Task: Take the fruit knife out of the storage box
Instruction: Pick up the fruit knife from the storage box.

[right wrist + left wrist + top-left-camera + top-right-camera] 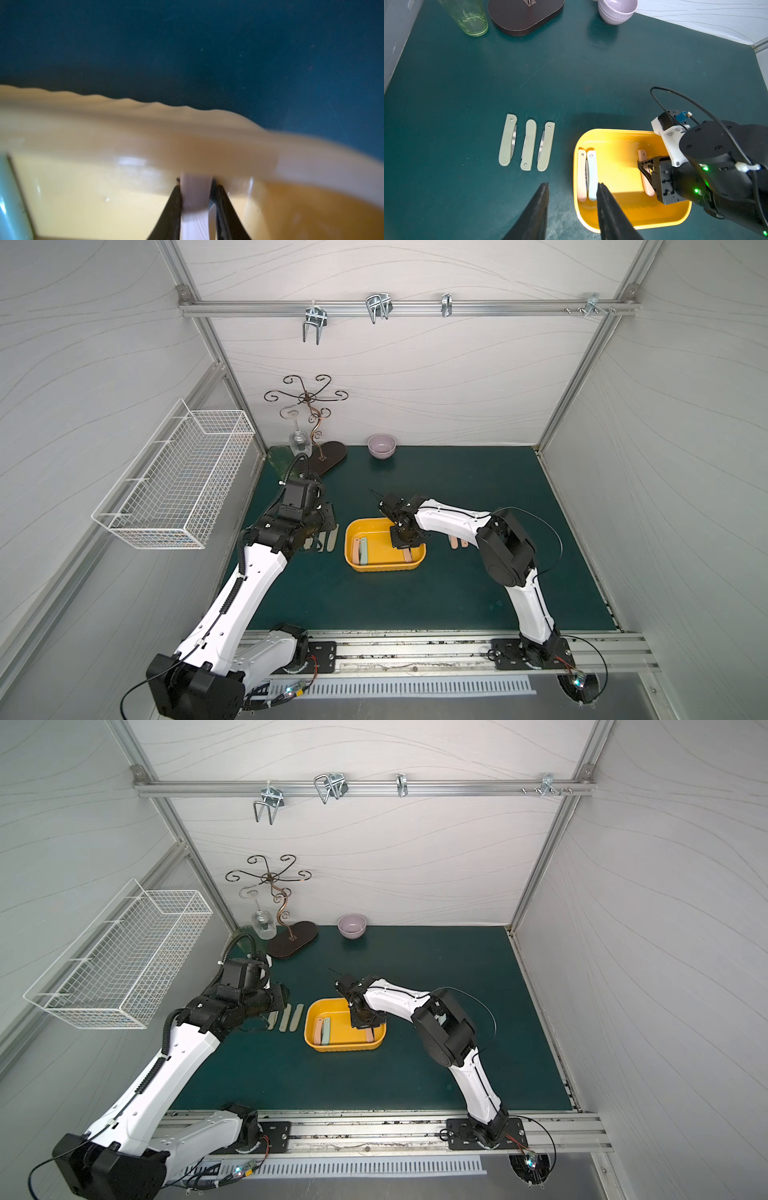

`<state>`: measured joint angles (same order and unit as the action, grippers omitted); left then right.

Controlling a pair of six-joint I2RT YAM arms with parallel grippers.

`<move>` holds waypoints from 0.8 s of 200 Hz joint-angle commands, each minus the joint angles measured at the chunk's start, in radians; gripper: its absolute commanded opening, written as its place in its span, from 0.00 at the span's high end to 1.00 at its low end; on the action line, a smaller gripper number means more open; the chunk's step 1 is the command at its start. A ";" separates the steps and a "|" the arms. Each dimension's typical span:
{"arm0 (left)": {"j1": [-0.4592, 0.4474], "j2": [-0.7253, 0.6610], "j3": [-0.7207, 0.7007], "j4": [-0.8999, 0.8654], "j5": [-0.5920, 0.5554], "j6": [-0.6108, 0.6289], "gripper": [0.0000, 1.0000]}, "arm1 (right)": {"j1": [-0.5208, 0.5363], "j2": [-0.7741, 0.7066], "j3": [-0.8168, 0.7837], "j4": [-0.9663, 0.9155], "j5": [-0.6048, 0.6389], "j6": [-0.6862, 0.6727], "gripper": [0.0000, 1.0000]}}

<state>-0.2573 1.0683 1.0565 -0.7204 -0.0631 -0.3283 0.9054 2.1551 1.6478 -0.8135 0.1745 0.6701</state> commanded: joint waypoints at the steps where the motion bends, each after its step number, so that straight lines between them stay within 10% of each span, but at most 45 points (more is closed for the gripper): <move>1: -0.003 0.001 0.000 0.049 0.014 -0.006 0.59 | -0.004 -0.015 -0.023 -0.028 -0.007 -0.027 0.88; 160: -0.003 0.010 0.000 0.059 0.030 -0.009 0.59 | 0.015 -0.092 0.064 -0.031 0.052 -0.146 1.00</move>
<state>-0.2573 1.0695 1.0519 -0.7044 -0.0437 -0.3305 0.9127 2.1345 1.6688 -0.8200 0.2043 0.5583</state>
